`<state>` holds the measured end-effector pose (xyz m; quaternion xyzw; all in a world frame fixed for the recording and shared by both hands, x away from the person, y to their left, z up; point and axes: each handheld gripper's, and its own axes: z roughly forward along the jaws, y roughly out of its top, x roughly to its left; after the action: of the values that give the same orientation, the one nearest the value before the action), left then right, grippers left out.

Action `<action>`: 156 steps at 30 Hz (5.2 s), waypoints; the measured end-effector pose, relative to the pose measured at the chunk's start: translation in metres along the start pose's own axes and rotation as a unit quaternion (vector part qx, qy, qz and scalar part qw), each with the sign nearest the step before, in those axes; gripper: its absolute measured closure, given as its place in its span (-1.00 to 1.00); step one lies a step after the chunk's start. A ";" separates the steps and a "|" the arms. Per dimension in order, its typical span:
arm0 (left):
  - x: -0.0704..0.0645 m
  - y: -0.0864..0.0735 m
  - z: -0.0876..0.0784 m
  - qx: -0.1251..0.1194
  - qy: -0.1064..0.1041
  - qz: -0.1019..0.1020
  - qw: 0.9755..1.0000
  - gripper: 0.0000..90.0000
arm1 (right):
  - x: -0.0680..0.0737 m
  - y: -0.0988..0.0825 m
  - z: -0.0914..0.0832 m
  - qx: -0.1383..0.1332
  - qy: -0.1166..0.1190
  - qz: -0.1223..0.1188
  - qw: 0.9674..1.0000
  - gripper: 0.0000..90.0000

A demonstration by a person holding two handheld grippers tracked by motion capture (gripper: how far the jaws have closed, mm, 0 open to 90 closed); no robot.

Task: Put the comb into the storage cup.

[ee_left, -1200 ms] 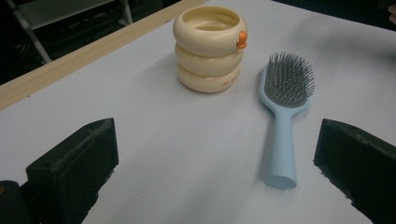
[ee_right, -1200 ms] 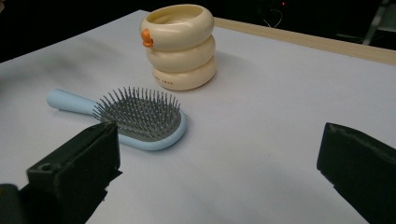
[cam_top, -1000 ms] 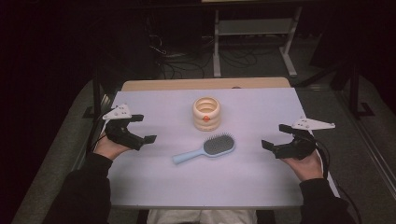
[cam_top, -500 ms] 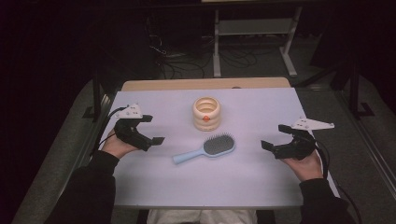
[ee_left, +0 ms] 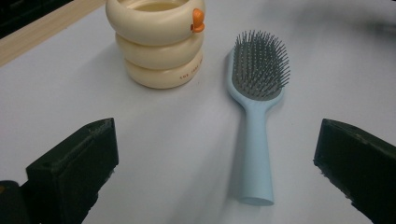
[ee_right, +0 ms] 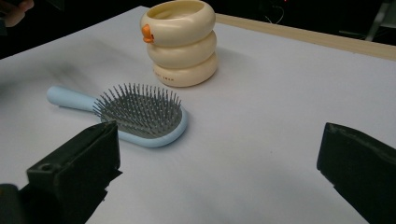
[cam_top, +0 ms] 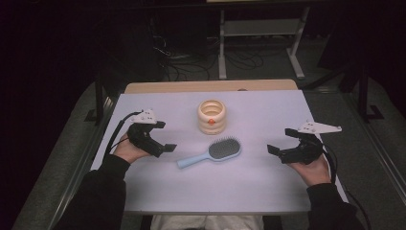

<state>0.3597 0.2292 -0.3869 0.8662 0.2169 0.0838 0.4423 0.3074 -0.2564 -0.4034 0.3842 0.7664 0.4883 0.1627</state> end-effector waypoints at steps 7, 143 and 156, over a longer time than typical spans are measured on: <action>-0.001 0.001 0.009 0.007 -0.009 0.003 1.000 -1.00 | 0.001 0.000 0.001 0.002 0.001 -0.001 1.000 -1.00; -0.031 0.013 0.125 0.160 -0.082 0.105 0.978 0.55 | 0.003 -0.001 0.005 0.018 0.020 -0.008 1.000 -1.00; -0.034 0.020 0.113 0.150 -0.070 0.117 0.979 0.56 | 0.004 -0.001 0.004 0.017 0.020 -0.007 1.000 -1.00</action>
<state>0.3734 0.1207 -0.4361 0.9458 0.0927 0.0403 0.3086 0.3071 -0.2511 -0.4060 0.3719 0.7805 0.4814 0.1439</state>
